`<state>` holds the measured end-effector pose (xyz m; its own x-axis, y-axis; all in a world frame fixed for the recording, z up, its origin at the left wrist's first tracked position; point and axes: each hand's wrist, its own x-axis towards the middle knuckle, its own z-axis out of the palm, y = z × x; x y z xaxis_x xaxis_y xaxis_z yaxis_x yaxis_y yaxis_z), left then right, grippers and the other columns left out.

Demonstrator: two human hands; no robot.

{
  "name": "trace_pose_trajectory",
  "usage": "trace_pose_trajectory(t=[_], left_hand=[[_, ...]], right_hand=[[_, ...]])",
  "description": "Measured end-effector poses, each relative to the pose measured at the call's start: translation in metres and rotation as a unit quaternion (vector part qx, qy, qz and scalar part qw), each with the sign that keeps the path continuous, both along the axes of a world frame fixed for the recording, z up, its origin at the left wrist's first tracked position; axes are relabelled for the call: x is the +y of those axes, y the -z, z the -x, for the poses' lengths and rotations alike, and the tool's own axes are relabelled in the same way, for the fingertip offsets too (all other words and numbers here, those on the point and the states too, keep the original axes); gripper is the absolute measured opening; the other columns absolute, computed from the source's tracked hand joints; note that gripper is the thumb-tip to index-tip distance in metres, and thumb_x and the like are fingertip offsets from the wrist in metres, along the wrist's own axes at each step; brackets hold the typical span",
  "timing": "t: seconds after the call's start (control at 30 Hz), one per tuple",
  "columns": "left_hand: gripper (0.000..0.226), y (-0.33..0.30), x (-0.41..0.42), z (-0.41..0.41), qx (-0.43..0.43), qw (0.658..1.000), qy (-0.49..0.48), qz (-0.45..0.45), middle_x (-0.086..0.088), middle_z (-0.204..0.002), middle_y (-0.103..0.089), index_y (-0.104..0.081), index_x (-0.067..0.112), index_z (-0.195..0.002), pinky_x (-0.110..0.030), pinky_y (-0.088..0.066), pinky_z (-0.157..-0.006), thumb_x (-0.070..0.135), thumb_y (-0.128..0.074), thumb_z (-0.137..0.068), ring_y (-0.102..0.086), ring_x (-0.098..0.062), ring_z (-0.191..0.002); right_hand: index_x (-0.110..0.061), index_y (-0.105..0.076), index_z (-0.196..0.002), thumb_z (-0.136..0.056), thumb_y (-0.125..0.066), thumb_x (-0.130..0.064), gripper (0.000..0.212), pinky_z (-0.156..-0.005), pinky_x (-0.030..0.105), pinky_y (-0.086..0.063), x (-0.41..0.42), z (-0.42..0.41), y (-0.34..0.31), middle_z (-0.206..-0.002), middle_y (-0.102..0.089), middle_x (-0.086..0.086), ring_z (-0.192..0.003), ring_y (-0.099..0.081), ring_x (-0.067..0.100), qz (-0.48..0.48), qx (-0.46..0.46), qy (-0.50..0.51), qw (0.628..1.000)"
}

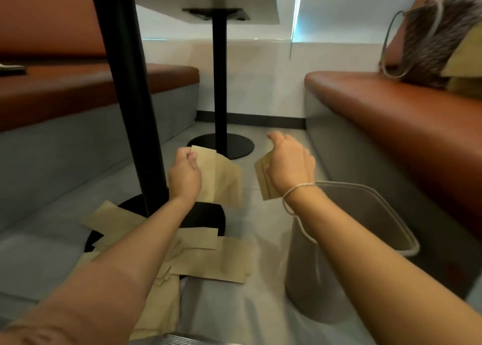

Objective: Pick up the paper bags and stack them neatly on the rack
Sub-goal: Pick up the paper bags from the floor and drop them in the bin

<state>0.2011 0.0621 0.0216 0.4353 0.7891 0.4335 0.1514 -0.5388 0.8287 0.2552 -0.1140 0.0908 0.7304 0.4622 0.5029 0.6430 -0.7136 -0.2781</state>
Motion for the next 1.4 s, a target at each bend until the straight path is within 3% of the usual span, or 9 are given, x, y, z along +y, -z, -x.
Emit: trace_pose_trajectory(t=[0.2, 0.33, 0.4, 0.47, 0.63, 0.77, 0.87, 1.03, 1.4], left_hand=[[0.026, -0.040, -0.038, -0.010, -0.097, 0.995, 0.023, 0.024, 0.000, -0.093, -0.053, -0.050, 0.009, -0.113, -0.020, -0.035, -0.061, 0.023, -0.032, -0.103, -0.047, -0.010, -0.079], [0.026, -0.057, -0.060, -0.019, -0.133, 0.989, 0.053, 0.035, 0.002, -0.098, -0.053, -0.052, 0.008, -0.114, -0.023, -0.037, -0.075, 0.023, -0.033, -0.103, -0.050, -0.012, -0.090], [0.025, -0.064, -0.070, -0.023, -0.142, 0.985, 0.074, 0.066, 0.005, -0.098, -0.053, -0.051, 0.011, -0.114, -0.023, -0.038, -0.078, 0.025, -0.034, -0.103, -0.050, -0.011, -0.090], [0.025, -0.067, -0.077, -0.026, -0.149, 0.979, 0.095, 0.099, 0.009, -0.093, -0.052, -0.051, 0.012, -0.116, -0.023, -0.039, -0.078, 0.026, -0.034, -0.103, -0.050, -0.008, -0.087], [0.026, -0.065, -0.087, -0.033, -0.155, 0.974, 0.104, 0.131, 0.010, -0.091, -0.052, -0.051, 0.011, -0.117, -0.024, -0.039, -0.080, 0.026, -0.035, -0.102, -0.049, -0.008, -0.089], [0.028, -0.056, -0.093, -0.037, -0.105, 0.979, 0.113, 0.129, 0.001, -0.106, -0.055, -0.051, 0.010, -0.120, -0.029, -0.044, -0.084, 0.026, -0.036, -0.102, -0.052, -0.014, -0.096], [0.029, -0.047, -0.096, -0.042, -0.035, 0.975, 0.148, 0.159, -0.002, -0.113, -0.059, -0.046, 0.015, -0.127, -0.035, -0.054, -0.079, 0.022, -0.044, -0.099, -0.058, -0.017, -0.095], [0.051, -0.027, -0.107, -0.044, 0.145, 0.951, 0.245, 0.118, -0.002, -0.117, -0.054, -0.035, 0.012, -0.140, -0.041, -0.043, -0.102, 0.021, -0.054, -0.094, -0.053, -0.022, -0.113], [0.038, 0.003, -0.095, -0.022, 0.317, 0.922, 0.218, 0.041, -0.006, -0.131, -0.050, -0.047, 0.014, -0.131, -0.029, -0.039, -0.096, 0.028, -0.053, -0.095, -0.049, -0.023, -0.119]], right_hand=[[-0.010, -0.057, -0.120, -0.090, -0.040, -0.003, 0.035, -0.087, 0.039, -0.044, -0.055, -0.023, -0.048, -0.122, -0.056, 0.017, -0.112, -0.053, 0.038, 0.030, -0.012, 0.120, 0.992], [-0.008, -0.057, -0.119, -0.089, -0.050, -0.009, 0.031, -0.087, 0.036, -0.044, -0.079, -0.034, -0.049, -0.123, -0.057, 0.017, -0.112, -0.054, 0.035, 0.055, 0.089, 0.160, 0.981], [-0.008, -0.052, -0.123, -0.086, -0.063, -0.026, 0.043, -0.089, 0.036, -0.045, -0.085, -0.039, -0.042, -0.127, -0.056, 0.015, -0.114, -0.054, 0.032, 0.046, 0.158, 0.129, 0.978], [-0.006, -0.042, -0.134, -0.082, -0.067, -0.043, 0.068, -0.096, 0.035, -0.041, -0.090, -0.040, -0.035, -0.135, -0.050, 0.011, -0.119, -0.050, 0.028, -0.016, 0.259, 0.066, 0.964], [-0.012, -0.050, -0.120, -0.081, -0.069, -0.038, 0.050, -0.078, 0.035, -0.047, -0.099, -0.044, -0.020, -0.109, -0.062, 0.000, -0.092, -0.060, 0.020, -0.258, 0.420, -0.051, 0.869], [-0.014, -0.058, -0.103, -0.086, -0.061, -0.010, 0.018, -0.063, 0.031, -0.053, -0.106, -0.055, -0.025, -0.105, -0.066, 0.008, -0.076, -0.061, 0.019, -0.319, 0.363, -0.017, 0.875], [-0.022, -0.063, -0.098, -0.085, -0.048, -0.002, 0.028, -0.051, 0.029, -0.056, -0.114, -0.059, -0.039, -0.102, -0.065, 0.005, -0.077, -0.063, 0.023, -0.304, 0.278, 0.046, 0.910], [-0.025, -0.065, -0.112, -0.085, -0.046, -0.003, 0.040, -0.090, 0.035, -0.047, -0.122, -0.050, -0.058, -0.113, -0.063, 0.006, -0.106, -0.057, 0.030, -0.227, 0.137, 0.125, 0.956], [-0.011, -0.061, -0.115, -0.090, -0.049, -0.009, 0.028, -0.084, 0.037, -0.048, -0.086, -0.039, -0.011, -0.114, -0.062, 0.015, -0.106, -0.058, 0.033, 0.005, 0.110, 0.145, 0.983]])
